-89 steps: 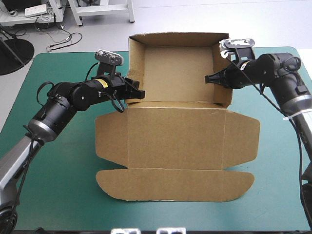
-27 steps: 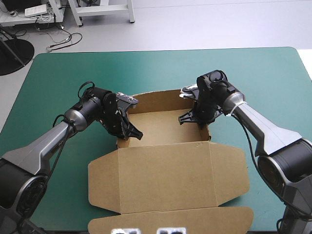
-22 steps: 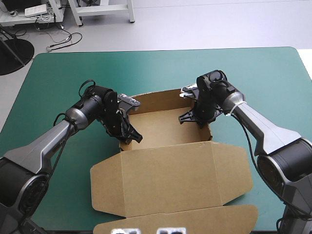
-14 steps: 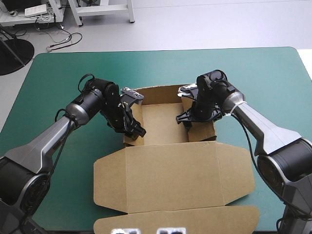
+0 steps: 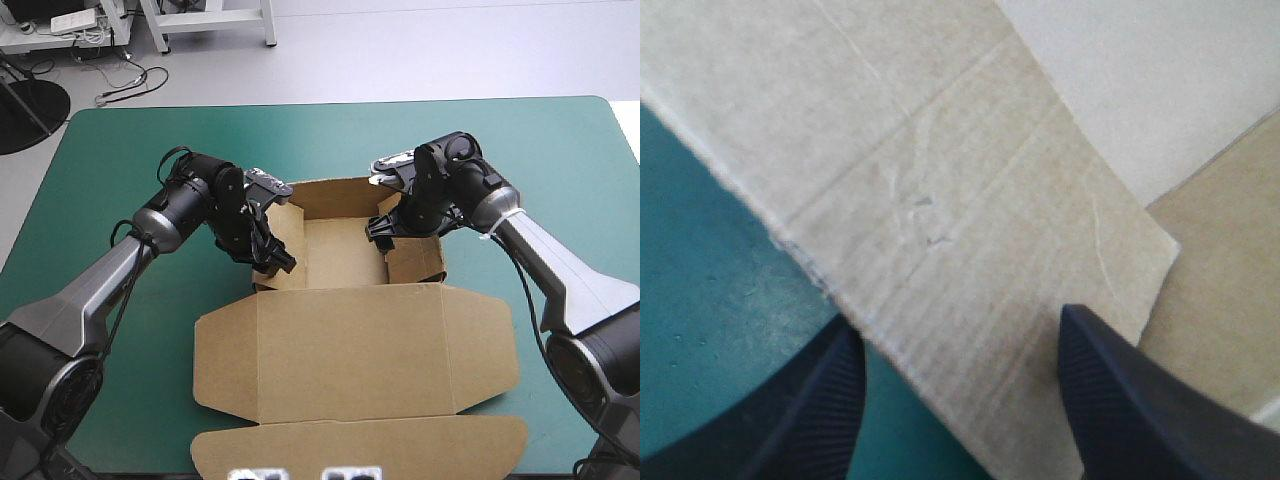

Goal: Fold the box

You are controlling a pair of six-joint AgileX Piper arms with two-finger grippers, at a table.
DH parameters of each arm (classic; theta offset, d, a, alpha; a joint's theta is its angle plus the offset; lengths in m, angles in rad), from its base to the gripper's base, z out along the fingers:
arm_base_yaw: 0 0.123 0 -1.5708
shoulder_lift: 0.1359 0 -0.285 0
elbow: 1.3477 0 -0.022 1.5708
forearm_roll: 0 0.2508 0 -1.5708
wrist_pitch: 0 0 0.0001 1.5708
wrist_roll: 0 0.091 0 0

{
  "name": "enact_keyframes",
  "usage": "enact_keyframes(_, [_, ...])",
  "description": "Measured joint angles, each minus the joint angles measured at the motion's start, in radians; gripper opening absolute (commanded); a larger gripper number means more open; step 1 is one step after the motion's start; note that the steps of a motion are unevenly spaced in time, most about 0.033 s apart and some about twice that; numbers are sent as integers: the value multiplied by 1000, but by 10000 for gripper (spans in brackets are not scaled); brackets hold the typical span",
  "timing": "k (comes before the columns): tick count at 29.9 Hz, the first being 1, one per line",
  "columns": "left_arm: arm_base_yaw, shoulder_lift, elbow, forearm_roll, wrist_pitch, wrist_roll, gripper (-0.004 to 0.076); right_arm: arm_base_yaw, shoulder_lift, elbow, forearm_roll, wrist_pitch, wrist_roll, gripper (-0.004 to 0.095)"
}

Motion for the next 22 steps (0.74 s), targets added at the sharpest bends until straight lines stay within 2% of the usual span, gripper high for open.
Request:
enact_keyframes(6, [0, -44, -58, -3, 1, -3, 415, 0, -69, -19, -6, 5, -14, 922])
enact_keyframes(11, [0, -161, -103, 62, 4, -3, 390, 0, -144, -27, -59, 9, -20, 922])
enact_keyframes(13, [0, -227, -107, 102, 9, -3, 321, 0, -174, -27, -83, 12, -20, 922])
enact_keyframes(19, [0, -445, -74, 207, 19, -3, -6, -35, -200, -27, -74, 16, -30, 922])
enact_keyframes(22, [0, -551, -13, 220, 22, 8, -6, -75, -182, -27, -29, 16, -51, 907])
